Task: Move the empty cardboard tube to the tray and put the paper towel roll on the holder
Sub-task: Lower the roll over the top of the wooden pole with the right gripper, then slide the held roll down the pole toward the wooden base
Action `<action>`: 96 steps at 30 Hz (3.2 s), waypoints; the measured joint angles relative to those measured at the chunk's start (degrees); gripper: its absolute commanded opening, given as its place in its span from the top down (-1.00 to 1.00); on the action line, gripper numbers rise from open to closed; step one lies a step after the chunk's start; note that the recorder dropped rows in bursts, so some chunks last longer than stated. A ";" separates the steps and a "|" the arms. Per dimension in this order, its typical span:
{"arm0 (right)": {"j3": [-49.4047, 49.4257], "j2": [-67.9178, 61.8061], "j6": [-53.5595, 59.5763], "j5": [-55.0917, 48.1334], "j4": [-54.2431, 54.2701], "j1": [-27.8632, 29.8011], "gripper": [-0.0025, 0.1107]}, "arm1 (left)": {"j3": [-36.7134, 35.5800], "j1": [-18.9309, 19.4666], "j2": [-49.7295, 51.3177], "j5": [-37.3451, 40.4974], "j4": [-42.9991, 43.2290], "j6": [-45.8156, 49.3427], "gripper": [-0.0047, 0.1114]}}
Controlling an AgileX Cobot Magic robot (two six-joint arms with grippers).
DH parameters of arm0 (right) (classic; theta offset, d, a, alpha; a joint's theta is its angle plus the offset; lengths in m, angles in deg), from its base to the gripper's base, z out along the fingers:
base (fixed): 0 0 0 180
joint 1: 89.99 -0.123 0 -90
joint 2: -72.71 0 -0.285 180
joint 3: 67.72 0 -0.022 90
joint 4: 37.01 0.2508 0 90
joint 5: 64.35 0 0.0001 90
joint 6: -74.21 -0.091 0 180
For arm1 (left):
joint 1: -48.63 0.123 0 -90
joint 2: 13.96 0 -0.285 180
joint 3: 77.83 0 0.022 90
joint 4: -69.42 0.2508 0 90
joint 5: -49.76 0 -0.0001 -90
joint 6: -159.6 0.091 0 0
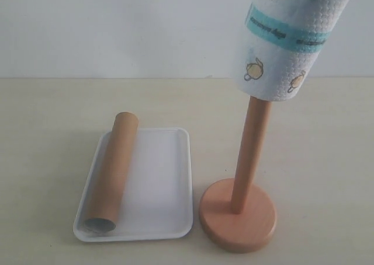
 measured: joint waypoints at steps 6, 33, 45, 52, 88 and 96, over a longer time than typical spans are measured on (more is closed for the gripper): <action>2.31 0.00 3.88 1.00 3.01 0.00 0.96 | 0.00 0.00 0.00 0.00 0.00 0.00 0.85; 5.86 -7.80 10.50 4.87 4.51 -5.09 0.96 | 0.00 0.00 0.00 0.00 0.00 0.00 0.85; 5.86 -9.08 11.95 4.64 4.16 -5.09 0.77 | 0.00 0.00 0.00 0.00 0.00 0.00 0.85; 5.86 -9.08 13.35 2.33 4.06 -5.09 -0.15 | 0.00 0.00 0.00 0.00 0.00 0.00 0.85; 12.65 -9.08 15.94 9.23 2.64 -10.85 -0.17 | 0.00 0.00 0.00 0.00 0.00 0.00 0.85; 15.53 -9.08 16.05 11.68 3.13 -10.85 -0.17 | 0.00 0.00 0.00 0.00 0.00 0.00 0.85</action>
